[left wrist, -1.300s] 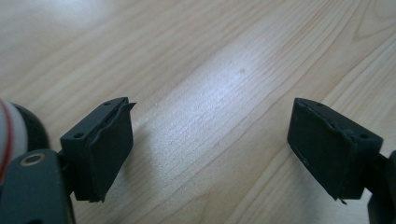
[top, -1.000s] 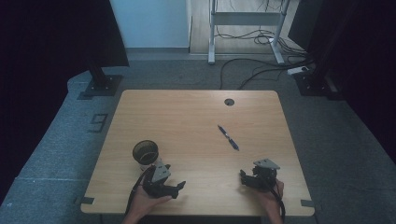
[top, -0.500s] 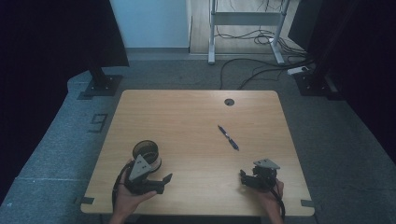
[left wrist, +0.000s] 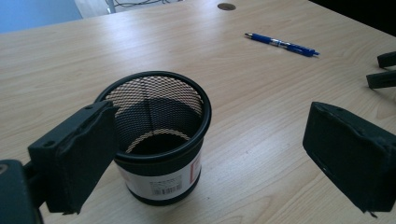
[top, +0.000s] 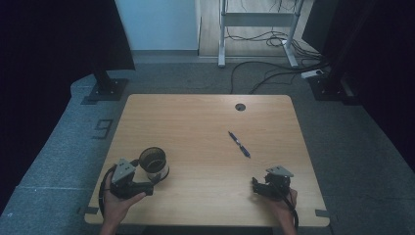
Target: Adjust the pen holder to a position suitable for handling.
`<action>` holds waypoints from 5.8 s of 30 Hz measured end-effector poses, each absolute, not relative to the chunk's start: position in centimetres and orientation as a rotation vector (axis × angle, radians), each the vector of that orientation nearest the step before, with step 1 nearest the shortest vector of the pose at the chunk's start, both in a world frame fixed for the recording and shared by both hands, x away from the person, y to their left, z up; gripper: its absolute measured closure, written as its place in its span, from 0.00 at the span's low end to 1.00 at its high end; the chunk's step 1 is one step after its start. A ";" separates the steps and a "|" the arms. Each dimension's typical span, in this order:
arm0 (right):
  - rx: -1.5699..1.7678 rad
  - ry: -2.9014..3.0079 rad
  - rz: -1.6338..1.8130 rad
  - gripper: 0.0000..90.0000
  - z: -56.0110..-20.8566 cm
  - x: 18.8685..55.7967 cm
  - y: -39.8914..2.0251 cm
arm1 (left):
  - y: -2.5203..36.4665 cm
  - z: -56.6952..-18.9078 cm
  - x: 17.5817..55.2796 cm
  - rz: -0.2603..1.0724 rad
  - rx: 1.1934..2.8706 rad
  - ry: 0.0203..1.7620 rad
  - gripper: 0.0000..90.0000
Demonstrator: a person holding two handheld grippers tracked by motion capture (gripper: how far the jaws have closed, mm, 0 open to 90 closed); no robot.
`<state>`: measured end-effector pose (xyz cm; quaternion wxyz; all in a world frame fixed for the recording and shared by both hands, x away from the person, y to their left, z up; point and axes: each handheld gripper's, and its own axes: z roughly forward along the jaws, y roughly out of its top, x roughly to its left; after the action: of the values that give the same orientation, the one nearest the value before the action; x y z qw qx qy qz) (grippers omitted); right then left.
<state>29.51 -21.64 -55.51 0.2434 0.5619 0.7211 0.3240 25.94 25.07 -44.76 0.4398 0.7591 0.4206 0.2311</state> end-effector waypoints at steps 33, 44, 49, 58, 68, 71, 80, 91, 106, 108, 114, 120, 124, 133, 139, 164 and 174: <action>1.546 1.958 0.880 0.16 -55.5 29.6 -21.7 | 27.7 -48.6 28.6 0.505 1.881 1.172 0.03; 1.547 1.957 0.880 0.16 -55.5 29.7 -21.7 | 26.3 -50.4 30.0 0.504 1.925 1.186 0.03; 1.548 1.955 0.880 0.16 -55.5 29.7 -21.7 | 26.1 -50.7 30.6 0.530 1.921 1.196 0.03; 1.549 1.952 0.877 0.16 -55.5 29.7 -21.6 | 25.5 -51.2 31.7 0.555 1.912 1.155 0.03; 1.551 1.951 0.878 0.16 -55.5 29.7 -21.6 | 24.3 -51.9 32.6 0.612 1.924 1.144 0.10; 1.551 1.949 0.876 0.16 -55.5 29.7 -21.6 | 24.3 -52.0 32.6 0.614 1.921 1.138 0.10; 1.550 1.951 0.878 0.16 -55.5 29.7 -21.6 | 24.5 -51.8 32.2 0.622 1.907 1.139 0.11; 1.550 1.952 0.877 0.16 -55.5 29.8 -21.6 | 24.9 -51.1 31.4 0.619 1.880 1.142 0.11; 1.554 1.950 0.877 0.16 -55.5 29.7 -21.6 | 24.2 -49.7 30.1 0.566 1.801 1.171 0.11; 1.554 1.949 0.877 0.16 -55.5 29.7 -21.6 | 23.9 -49.4 30.4 0.559 1.785 1.186 0.11; 1.556 1.947 0.875 0.16 -55.5 29.7 -21.6 | 22.5 -48.2 31.1 0.571 1.791 1.199 0.11; 1.563 1.940 0.872 0.15 -55.5 29.8 -21.7 | 21.3 -47.5 31.9 0.567 1.800 1.193 0.11; 1.565 1.939 0.869 0.14 -55.5 29.8 -21.7 | 20.5 -47.3 32.4 0.558 1.793 1.188 0.11; 1.589 1.916 0.857 0.14 -55.5 29.8 -21.8 | 19.2 -46.4 33.0 0.567 1.803 1.164 0.11; 1.590 1.913 0.857 0.14 -55.5 29.8 -21.8 | 18.6 -46.2 33.5 0.560 1.808 1.154 0.11; 1.598 1.906 0.846 0.13 -55.5 29.8 -21.9 | 15.1 -46.7 36.3 0.558 1.873 1.111 0.11; 1.597 1.909 0.846 0.13 -55.5 29.7 -21.9 | 13.3 -46.7 37.6 0.551 1.893 1.084 0.11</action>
<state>29.75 -21.89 -55.50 0.2537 0.5876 0.7024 0.3114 37.57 13.28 -46.68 0.4312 0.7590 0.4349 0.2211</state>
